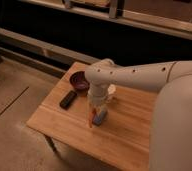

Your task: Place the pepper on the white sponge

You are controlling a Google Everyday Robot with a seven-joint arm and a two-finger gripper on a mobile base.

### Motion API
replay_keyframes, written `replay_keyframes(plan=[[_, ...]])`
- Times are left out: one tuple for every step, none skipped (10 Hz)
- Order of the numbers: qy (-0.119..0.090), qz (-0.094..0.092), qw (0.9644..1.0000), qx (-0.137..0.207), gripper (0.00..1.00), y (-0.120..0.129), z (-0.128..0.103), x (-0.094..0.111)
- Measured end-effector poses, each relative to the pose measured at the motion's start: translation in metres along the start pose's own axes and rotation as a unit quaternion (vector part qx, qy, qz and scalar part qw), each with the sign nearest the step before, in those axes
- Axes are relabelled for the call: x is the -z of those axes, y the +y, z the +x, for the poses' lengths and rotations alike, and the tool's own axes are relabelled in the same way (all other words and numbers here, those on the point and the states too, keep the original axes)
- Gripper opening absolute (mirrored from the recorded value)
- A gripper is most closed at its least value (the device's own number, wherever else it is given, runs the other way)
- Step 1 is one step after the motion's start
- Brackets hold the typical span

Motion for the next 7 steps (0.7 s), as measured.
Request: replay_keyframes(plan=[[0.0, 0.0, 1.0, 0.0, 0.0, 0.0002, -0.0001, -0.0009], [0.001, 0.0, 1.0, 0.001, 0.0, 0.0006, 0.0007, -0.0003], [0.001, 0.0, 1.0, 0.002, 0.0, 0.0019, 0.0016, -0.0007], [0.001, 0.0, 1.0, 0.003, 0.0, 0.0023, 0.002, -0.0006], [0.0, 0.0, 1.0, 0.002, 0.0, 0.0014, 0.0011, -0.0004], [0.001, 0.0, 1.0, 0.002, 0.0, 0.0016, 0.0015, -0.0008], [0.0, 0.001, 1.0, 0.002, 0.0, 0.0018, 0.001, -0.0015]])
